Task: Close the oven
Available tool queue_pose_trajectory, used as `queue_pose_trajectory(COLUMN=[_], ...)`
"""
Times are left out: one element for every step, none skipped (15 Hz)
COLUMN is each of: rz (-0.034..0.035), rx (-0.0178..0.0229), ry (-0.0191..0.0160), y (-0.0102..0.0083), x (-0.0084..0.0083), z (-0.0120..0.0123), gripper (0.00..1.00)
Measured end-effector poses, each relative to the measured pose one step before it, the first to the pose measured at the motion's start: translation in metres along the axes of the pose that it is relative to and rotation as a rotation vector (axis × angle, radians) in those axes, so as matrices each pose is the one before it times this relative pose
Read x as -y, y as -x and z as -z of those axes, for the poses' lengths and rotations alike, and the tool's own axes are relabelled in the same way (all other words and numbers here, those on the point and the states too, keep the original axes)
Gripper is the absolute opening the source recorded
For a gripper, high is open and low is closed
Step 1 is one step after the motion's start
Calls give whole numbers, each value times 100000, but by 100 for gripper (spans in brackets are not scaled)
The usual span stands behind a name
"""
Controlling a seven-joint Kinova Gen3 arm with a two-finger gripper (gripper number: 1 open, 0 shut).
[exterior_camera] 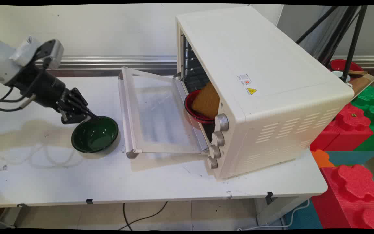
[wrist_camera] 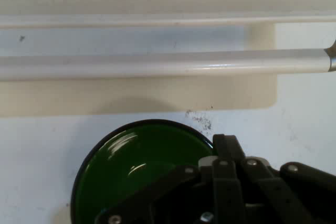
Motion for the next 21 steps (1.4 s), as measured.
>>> queue_pose_trajectory(rz=[-81, -10, 167, 150, 106, 251, 331, 317, 259, 165, 236, 212, 131, 83, 60, 103, 187, 117, 133, 198, 348], rx=[819, 702, 657, 586, 364, 551, 490, 299, 112, 33, -87, -181, -265, -300, -299, -301, -786, -503, -697, -1214, -1437], ry=[164, 52, -63, -26, -25, -28, -54, -150, -130, -90, -204, -227, -157, -139, -123, -109, -318, -186, -225, -359, -541], y=[-148, -193, -198, -204, -161, -208, -246, -187, -203, -185, -173, -196, -141, -107, -109, -68, -136, -70, -36, -101, 7], x=[-108, -86, -78, -54, -18, -53, -50, -37, -17, 6, 9, 11, 13, 13, 16, 9, 29, 11, 16, 21, 2], z=[-585, -622, -639, -581, -399, -608, -707, -581, -604, -496, -561, -615, -496, -378, -358, -240, -504, -230, -158, -110, 133], gripper=[0, 0, 0, 0, 0, 0, 0, 0, 0, 0, 0, 0, 0, 0, 0, 0, 0, 0, 0, 0, 0])
